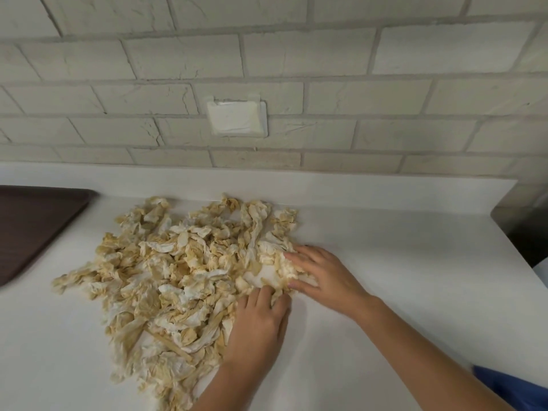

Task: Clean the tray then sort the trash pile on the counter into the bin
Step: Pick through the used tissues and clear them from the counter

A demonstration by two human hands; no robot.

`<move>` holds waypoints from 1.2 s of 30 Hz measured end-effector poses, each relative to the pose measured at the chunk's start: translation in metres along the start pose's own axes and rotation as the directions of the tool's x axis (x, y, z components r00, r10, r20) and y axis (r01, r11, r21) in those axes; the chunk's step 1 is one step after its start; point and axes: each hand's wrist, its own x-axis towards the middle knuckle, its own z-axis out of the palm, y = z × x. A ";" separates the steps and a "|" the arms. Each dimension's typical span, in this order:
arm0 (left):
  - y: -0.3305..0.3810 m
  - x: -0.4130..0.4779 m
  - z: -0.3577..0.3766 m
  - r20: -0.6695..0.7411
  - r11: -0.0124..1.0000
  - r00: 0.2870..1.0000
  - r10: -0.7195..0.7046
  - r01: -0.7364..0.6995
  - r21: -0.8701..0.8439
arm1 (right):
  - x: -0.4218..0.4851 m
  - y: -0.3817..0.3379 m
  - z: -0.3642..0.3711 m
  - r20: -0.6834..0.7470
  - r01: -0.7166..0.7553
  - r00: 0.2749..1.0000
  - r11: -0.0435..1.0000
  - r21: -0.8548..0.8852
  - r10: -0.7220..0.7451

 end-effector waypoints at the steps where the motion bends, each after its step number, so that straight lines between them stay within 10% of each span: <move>1: -0.002 0.000 0.000 -0.022 0.999 1.000 0.016 -0.017 -0.035 | 0.001 0.002 0.001 -0.032 -0.032 0.999 0.999 0.037 0.033; 9: 0.005 0.007 -0.015 -0.267 0.882 0.961 -0.073 -0.063 -0.467 | 0.003 -0.003 0.011 -0.228 -0.160 0.957 0.982 0.098 0.178; 17: 0.017 0.011 -0.060 0.061 0.243 0.734 -0.677 0.300 -0.922 | -0.014 -0.005 -0.010 -0.316 -0.306 0.794 0.792 0.529 0.519; 19: 0.014 0.006 -0.053 0.095 0.336 0.784 -0.614 0.368 -0.867 | -0.023 -0.009 -0.019 -0.295 -0.304 0.760 0.718 0.626 0.579; 23: 0.009 -0.019 -0.022 -0.096 0.947 0.995 -0.016 -0.016 -0.322 | -0.042 -0.021 -0.019 -0.203 -0.316 0.774 0.643 0.698 0.600; 27: 0.015 -0.041 -0.002 0.012 0.996 0.999 0.038 -0.037 -0.082 | -0.060 -0.035 -0.012 -0.184 -0.360 0.762 0.642 0.676 0.621; 36: 0.022 -0.043 -0.003 -0.097 0.880 0.947 0.305 -0.319 -0.352 | -0.083 -0.060 -0.007 -0.268 -0.409 0.687 0.665 0.625 0.675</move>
